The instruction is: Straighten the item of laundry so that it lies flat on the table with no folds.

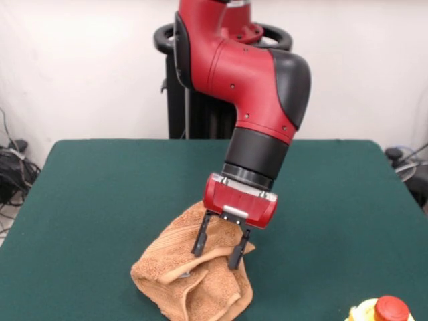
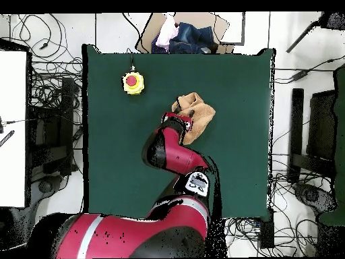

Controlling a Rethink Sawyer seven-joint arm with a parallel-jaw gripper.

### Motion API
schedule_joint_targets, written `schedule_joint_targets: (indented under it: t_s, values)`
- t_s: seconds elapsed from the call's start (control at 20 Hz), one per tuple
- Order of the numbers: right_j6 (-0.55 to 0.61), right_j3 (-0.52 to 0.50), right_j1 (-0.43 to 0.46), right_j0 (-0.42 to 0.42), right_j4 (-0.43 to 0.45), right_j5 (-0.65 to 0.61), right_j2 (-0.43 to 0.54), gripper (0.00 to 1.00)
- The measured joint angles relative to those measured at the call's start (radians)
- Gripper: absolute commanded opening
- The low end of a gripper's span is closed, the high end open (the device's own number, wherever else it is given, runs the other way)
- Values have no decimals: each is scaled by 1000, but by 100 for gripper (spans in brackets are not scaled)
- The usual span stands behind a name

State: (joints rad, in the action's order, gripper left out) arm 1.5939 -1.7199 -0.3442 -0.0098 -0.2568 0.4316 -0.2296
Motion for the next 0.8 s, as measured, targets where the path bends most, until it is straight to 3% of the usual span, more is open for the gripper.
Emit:
schedule_joint_targets:
  t_s: [0.5,0.8]
  values:
    - [0,0,-18,78,-105,-67,-39,100]
    - [0,-7,-74,87,-105,-138,-40,100]
